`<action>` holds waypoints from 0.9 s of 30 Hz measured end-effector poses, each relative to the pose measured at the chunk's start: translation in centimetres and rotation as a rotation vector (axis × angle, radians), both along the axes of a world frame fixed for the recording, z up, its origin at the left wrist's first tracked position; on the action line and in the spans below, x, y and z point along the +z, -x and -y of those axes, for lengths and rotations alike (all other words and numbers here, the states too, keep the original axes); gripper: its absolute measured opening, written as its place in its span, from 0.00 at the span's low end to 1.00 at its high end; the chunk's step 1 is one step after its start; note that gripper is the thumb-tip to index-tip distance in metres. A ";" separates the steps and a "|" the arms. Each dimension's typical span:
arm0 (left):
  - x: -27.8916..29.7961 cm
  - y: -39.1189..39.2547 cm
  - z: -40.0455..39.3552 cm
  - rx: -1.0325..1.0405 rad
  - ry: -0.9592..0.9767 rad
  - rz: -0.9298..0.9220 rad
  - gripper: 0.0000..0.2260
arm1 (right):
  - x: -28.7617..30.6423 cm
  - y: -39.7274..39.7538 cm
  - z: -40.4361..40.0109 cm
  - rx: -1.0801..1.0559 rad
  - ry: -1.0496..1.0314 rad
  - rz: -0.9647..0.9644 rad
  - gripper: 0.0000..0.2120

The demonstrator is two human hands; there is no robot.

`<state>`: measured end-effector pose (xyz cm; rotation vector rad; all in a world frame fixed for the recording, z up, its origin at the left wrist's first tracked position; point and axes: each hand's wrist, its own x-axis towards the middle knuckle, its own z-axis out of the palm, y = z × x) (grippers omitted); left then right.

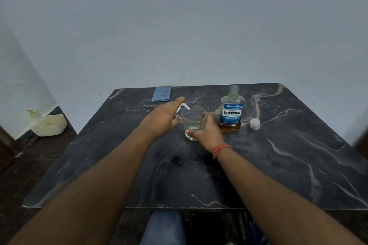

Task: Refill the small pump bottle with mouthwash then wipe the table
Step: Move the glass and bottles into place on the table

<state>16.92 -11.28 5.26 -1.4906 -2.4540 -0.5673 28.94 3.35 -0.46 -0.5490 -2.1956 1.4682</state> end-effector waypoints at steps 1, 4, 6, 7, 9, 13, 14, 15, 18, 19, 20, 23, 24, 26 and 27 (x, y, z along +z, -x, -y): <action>0.0 0.0 -0.1 -0.006 0.002 -0.003 0.26 | 0.0 0.0 0.0 0.001 0.001 0.001 0.37; -0.1 -0.2 -0.4 -0.026 0.012 0.005 0.28 | 0.2 -0.1 0.0 0.005 0.005 0.007 0.37; -0.2 -0.2 -0.5 -0.033 0.011 0.001 0.29 | 0.2 -0.1 0.0 0.006 0.009 0.009 0.37; -0.3 -0.2 -0.5 -0.031 0.008 -0.007 0.28 | 0.2 -0.1 0.0 0.006 0.011 0.010 0.37; -0.4 -0.1 -0.6 -0.023 -0.002 -0.029 0.27 | 0.2 -0.2 0.0 0.008 0.011 0.015 0.37; -0.7 0.1 -0.6 -0.028 -0.010 -0.042 0.26 | 0.3 -0.2 -0.1 0.015 0.008 0.015 0.36; -0.8 0.1 -0.6 -0.028 -0.009 -0.041 0.26 | 0.4 -0.2 -0.2 0.022 0.006 0.017 0.36; -0.9 0.2 -0.6 -0.029 -0.010 -0.037 0.27 | 0.5 -0.3 -0.2 0.029 0.004 0.020 0.35; -1.0 0.2 -0.6 -0.030 -0.022 -0.032 0.28 | 0.8 -0.3 -0.3 0.036 -0.016 0.022 0.33; -1.0 0.2 -0.6 -0.029 -0.023 -0.035 0.28 | 1.0 -0.3 -0.3 0.037 -0.027 0.022 0.33; -1.0 0.2 -0.6 -0.030 -0.023 -0.038 0.28 | 1.1 -0.3 -0.2 0.038 -0.039 0.021 0.32; -1.1 0.3 -0.4 -0.022 -0.025 -0.043 0.27 | 1.3 -0.2 -0.1 0.040 -0.067 0.026 0.32; -1.2 0.3 -0.3 -0.015 -0.025 -0.044 0.27 | 1.3 -0.2 0.0 0.035 -0.072 0.027 0.32; -1.3 0.3 -0.2 -0.004 -0.023 -0.049 0.27 | 1.4 -0.3 0.1 0.025 -0.074 0.030 0.32; -1.3 0.3 -0.2 -0.002 -0.022 -0.049 0.28 | 1.4 -0.3 0.1 0.023 -0.073 0.033 0.32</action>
